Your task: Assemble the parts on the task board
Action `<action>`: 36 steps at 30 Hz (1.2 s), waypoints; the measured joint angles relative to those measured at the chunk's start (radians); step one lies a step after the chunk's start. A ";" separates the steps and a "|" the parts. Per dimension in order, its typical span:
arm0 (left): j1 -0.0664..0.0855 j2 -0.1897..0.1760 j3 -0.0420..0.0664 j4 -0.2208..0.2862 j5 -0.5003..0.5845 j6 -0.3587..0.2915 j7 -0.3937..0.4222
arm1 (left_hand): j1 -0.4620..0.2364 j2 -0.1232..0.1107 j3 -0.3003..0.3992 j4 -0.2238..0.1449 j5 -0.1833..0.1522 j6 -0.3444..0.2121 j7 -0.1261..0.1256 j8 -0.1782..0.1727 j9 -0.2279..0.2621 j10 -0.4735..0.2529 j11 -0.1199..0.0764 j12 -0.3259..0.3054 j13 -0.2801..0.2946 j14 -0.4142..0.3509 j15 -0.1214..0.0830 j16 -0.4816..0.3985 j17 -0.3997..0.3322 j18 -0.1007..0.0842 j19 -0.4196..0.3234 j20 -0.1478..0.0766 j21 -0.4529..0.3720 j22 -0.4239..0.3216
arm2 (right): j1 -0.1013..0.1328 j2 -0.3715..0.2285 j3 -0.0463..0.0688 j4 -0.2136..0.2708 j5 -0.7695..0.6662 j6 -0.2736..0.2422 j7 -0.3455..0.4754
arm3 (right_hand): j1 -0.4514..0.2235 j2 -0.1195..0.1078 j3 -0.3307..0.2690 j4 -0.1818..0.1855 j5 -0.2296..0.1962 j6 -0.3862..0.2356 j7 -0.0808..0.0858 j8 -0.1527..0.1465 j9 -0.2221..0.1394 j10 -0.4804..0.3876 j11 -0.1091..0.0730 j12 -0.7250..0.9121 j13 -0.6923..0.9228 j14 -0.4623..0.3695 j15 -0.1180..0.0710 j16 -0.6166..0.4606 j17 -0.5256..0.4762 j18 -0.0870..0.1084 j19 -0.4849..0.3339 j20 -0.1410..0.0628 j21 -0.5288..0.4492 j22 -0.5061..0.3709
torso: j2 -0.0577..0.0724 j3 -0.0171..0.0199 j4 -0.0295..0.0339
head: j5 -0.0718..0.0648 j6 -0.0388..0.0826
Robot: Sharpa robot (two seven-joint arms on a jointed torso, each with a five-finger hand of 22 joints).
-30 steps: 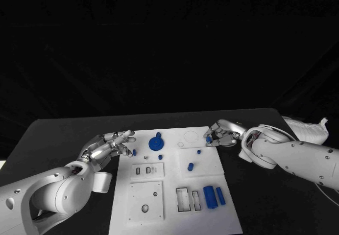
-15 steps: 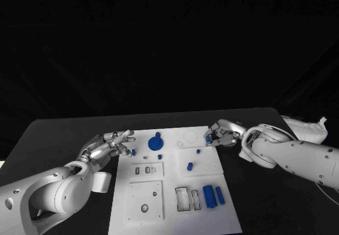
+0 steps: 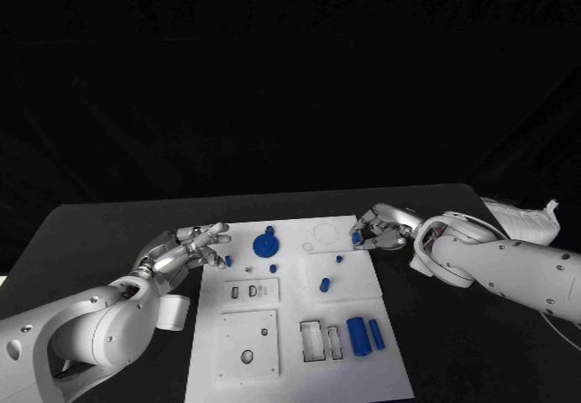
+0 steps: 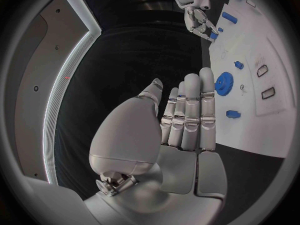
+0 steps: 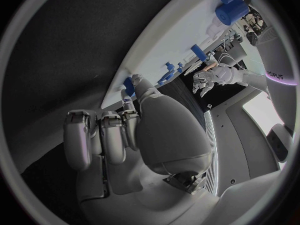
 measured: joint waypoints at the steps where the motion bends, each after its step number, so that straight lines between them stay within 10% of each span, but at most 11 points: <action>1: 0.000 0.000 0.000 0.000 0.000 0.000 0.000 | 0.000 0.000 0.000 0.000 0.000 0.000 0.000 0.000 0.000 0.000 0.000 0.000 0.000 0.000 0.000 0.000 0.000 0.000 0.000 0.000 0.000 0.000 | 0.000 0.000 0.000 0.000 0.000 0.000 0.000 | -0.004 0.004 0.006 0.000 -0.009 0.010 -0.002 0.004 0.002 0.000 0.000 0.000 -0.001 0.000 0.000 0.000 0.000 0.000 0.000 0.000 0.000 0.000 | 0.000 0.0000 0.0000 | 0.000 0.000; 7: 0.000 0.000 0.000 0.000 0.000 0.000 0.000 | 0.000 0.000 0.000 0.000 0.000 0.000 0.000 0.000 0.000 0.000 0.000 0.000 0.000 0.000 0.000 0.000 0.000 0.000 0.000 0.000 0.000 0.000 | 0.000 0.000 0.001 -0.001 0.001 -0.001 0.001 | -0.002 0.021 0.047 -0.014 -0.048 0.066 -0.026 0.030 0.008 0.000 -0.018 0.002 -0.001 -0.002 -0.017 0.000 0.000 0.000 0.000 -0.011 0.007 0.000 | 0.000 -0.0005 0.0005 | -0.001 -0.001; 22: 0.000 -0.002 0.000 0.002 0.000 0.000 0.000 | 0.000 0.000 0.000 0.000 0.000 0.000 0.000 0.000 0.000 0.000 0.000 0.000 0.000 0.000 0.000 0.000 0.000 0.000 0.000 0.000 0.000 0.000 | 0.000 -0.001 0.011 0.028 0.033 -0.031 0.016 | -0.019 0.038 0.077 -0.025 -0.051 0.074 -0.021 0.039 0.009 -0.001 -0.037 0.016 -0.001 -0.002 -0.034 0.000 0.000 0.000 0.001 -0.027 0.007 0.000 | -0.001 -0.0007 0.0003 | -0.001 -0.004; 36: 0.000 0.002 0.000 -0.012 0.000 0.001 0.000 | 0.000 0.000 0.004 -0.004 0.000 0.000 0.000 0.000 0.000 0.000 0.000 0.000 0.000 -0.004 0.003 0.000 0.001 0.000 -0.007 0.000 0.000 0.002 | 0.013 0.063 0.017 0.214 0.018 -0.120 -0.122 | -0.026 0.045 0.090 -0.026 -0.015 0.074 -0.021 0.039 0.009 0.001 -0.039 -0.001 0.003 0.002 -0.037 0.000 0.000 0.000 0.001 -0.034 0.007 0.000 | -0.016 -0.0081 -0.0007 | 0.029 -0.018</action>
